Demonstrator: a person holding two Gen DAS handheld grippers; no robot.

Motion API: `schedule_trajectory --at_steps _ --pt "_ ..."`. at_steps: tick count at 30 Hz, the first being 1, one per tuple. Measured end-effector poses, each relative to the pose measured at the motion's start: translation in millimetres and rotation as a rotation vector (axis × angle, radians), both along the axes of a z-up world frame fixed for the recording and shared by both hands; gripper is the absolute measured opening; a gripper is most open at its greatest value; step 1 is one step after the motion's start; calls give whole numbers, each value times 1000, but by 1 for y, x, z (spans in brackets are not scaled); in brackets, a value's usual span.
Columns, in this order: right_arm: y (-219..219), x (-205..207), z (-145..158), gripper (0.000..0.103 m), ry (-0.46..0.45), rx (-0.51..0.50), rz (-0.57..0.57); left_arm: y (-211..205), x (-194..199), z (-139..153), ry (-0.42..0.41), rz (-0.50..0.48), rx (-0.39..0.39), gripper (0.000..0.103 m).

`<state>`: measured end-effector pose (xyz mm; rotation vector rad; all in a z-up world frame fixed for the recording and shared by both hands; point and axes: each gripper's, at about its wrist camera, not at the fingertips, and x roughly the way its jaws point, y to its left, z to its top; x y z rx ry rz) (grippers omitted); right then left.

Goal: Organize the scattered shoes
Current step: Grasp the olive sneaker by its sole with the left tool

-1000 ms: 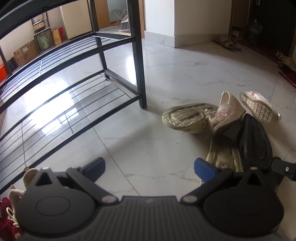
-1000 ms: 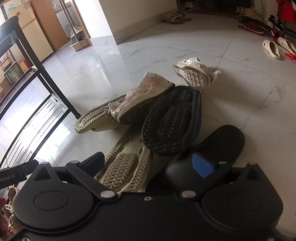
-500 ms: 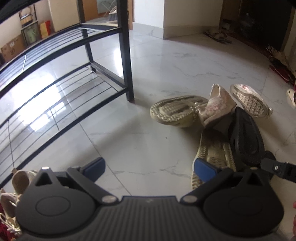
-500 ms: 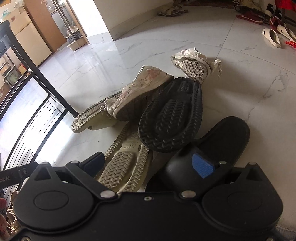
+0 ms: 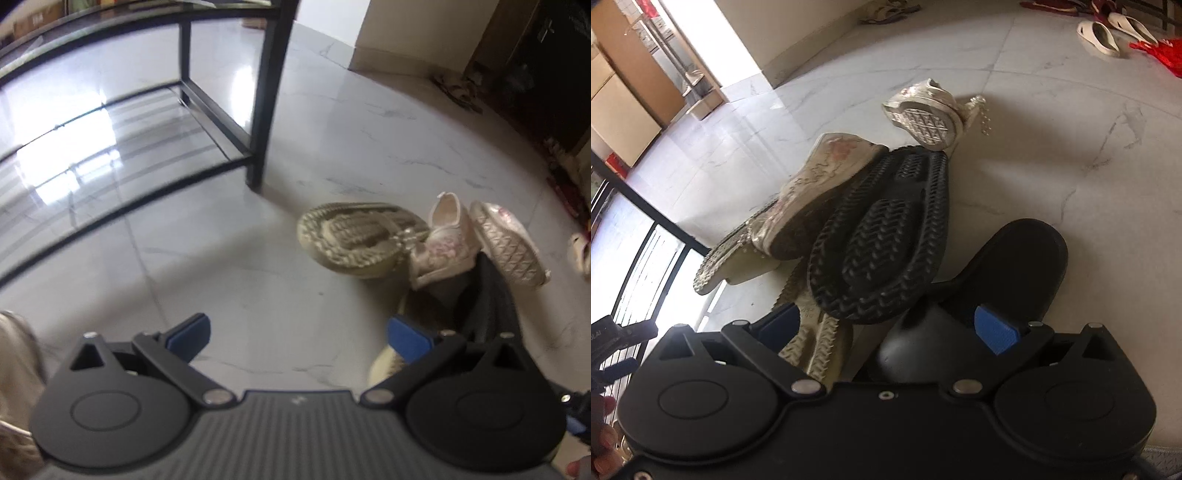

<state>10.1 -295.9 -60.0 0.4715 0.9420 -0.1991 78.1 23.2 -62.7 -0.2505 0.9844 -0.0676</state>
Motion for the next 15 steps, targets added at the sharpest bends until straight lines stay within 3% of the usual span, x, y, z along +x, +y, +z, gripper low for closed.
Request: schedule_trajectory --at_steps 3,15 --pt "-2 5 -5 103 9 -2 -7 -2 3 1 -39 18 -16 102" --pt "9 15 -18 103 14 -3 9 -17 39 -24 -4 -38 -46 102"
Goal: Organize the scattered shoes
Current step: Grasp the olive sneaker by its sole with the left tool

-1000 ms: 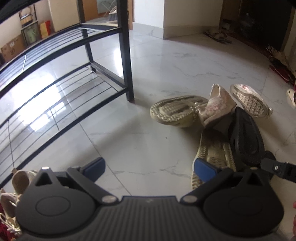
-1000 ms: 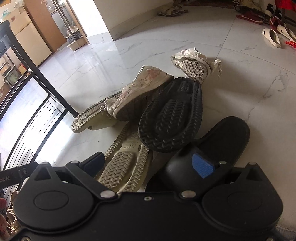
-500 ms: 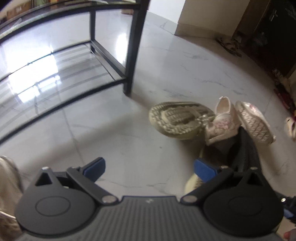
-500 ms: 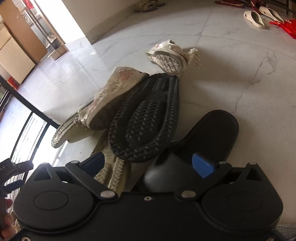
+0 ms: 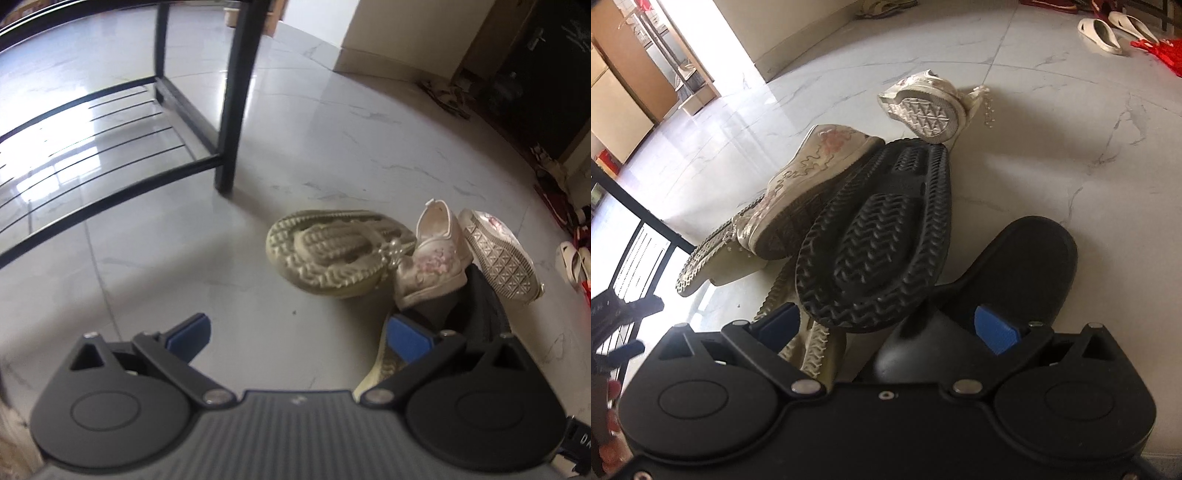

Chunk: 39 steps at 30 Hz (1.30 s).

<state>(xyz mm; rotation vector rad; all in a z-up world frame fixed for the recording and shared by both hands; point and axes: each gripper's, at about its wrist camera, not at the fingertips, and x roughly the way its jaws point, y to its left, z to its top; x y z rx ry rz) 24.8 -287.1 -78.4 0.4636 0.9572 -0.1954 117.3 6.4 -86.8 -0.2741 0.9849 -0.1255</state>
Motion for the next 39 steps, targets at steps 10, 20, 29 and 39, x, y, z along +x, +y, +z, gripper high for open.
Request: schedule_trajectory --at_steps 10,20,29,39 --pt "1 17 -6 103 0 -15 -7 19 56 -34 139 110 -236 102" --pt "0 26 -17 103 23 -7 -9 25 67 -55 217 151 -357 102" --pt "-2 28 -24 103 41 -2 -17 18 78 -56 204 171 -433 102" --pt "-2 29 -30 103 47 0 -11 13 78 -79 232 240 -426 102"
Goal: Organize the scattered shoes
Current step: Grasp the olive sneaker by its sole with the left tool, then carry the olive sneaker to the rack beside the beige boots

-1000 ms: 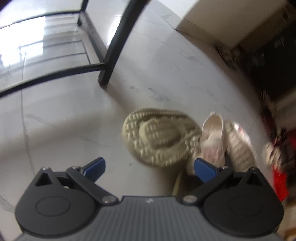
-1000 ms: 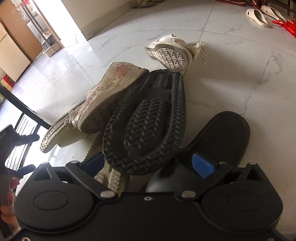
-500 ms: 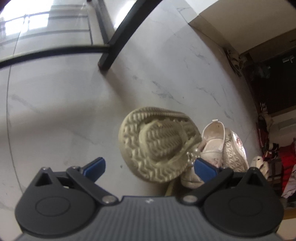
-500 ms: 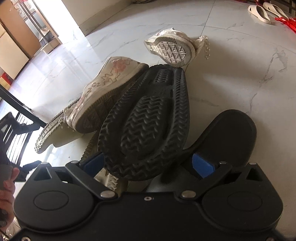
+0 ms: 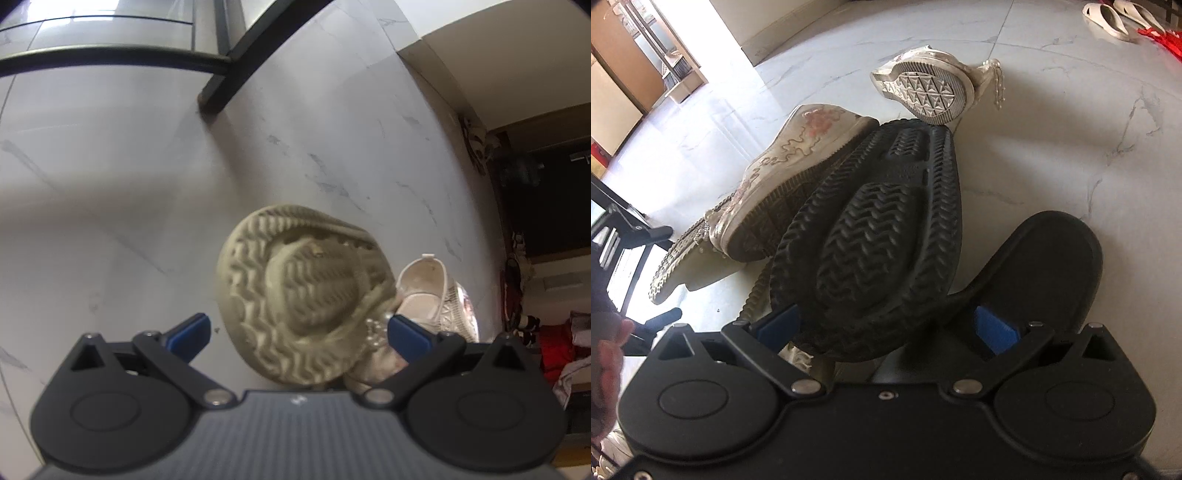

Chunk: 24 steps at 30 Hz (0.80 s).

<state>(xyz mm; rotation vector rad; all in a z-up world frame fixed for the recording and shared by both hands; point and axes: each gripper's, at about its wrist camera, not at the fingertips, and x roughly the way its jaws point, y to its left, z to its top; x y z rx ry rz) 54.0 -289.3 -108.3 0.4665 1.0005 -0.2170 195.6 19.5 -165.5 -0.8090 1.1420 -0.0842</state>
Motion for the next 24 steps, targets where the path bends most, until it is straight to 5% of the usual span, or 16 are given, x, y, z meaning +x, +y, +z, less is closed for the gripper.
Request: schedule_trajectory --at_steps 3,6,8,10,21,24 --pt "0 1 1 103 2 4 0 -8 0 -1 -34 -1 35 100" --pt "-2 2 3 103 0 8 -6 -13 2 -1 -48 6 10 69" --pt "-3 3 5 103 -2 6 -8 -15 4 0 -43 12 18 68" --pt "-5 3 5 103 0 10 -10 -11 2 3 -46 38 34 56" --pt "-7 -2 9 103 0 43 -4 38 -40 20 -72 144 97 53" --pt "-7 -3 12 103 -8 39 -2 63 -70 30 -96 171 169 54"
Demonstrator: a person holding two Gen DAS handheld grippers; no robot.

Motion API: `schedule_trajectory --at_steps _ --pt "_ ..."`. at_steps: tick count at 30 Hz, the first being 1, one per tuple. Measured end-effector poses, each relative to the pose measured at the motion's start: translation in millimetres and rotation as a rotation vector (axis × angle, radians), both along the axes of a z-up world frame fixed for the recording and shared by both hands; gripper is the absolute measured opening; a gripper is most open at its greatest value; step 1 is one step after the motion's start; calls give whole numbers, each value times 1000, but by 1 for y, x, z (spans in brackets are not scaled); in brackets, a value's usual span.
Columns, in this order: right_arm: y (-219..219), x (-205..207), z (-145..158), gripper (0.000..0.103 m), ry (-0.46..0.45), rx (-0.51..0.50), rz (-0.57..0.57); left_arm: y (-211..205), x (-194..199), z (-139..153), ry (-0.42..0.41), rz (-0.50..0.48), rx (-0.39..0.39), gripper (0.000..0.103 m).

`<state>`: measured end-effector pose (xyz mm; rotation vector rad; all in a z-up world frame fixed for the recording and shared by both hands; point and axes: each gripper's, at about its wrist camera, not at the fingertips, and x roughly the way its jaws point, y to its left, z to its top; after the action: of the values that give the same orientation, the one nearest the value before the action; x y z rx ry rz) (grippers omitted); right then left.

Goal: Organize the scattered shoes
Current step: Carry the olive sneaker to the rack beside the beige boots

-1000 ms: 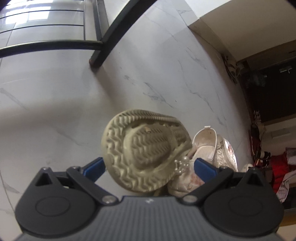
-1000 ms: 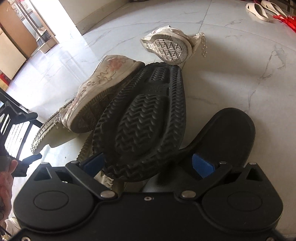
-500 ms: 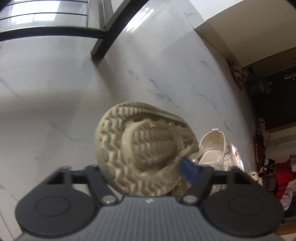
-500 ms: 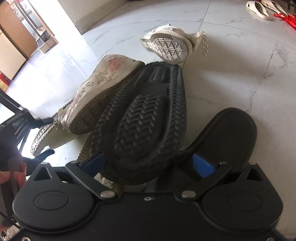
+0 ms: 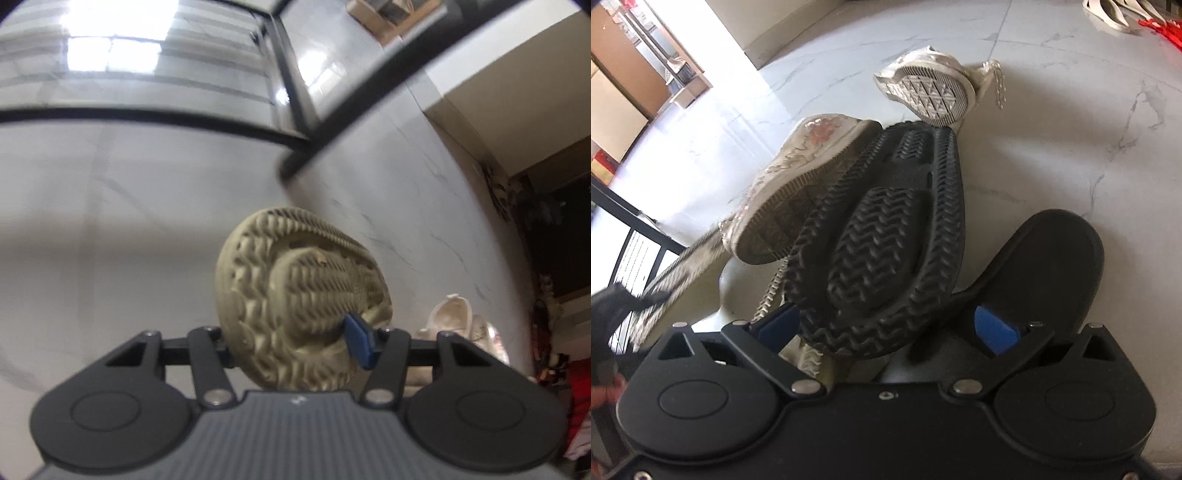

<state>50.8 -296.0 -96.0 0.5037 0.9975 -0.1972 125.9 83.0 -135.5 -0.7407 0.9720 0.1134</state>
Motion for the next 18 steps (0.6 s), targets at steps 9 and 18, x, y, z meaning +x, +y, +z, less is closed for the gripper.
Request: schedule_trajectory --at_steps 9,18 --pt "15 -13 21 103 -36 32 52 68 -89 13 -23 142 129 54" --pt "32 -44 51 103 -70 13 96 101 -165 11 -41 413 114 54"
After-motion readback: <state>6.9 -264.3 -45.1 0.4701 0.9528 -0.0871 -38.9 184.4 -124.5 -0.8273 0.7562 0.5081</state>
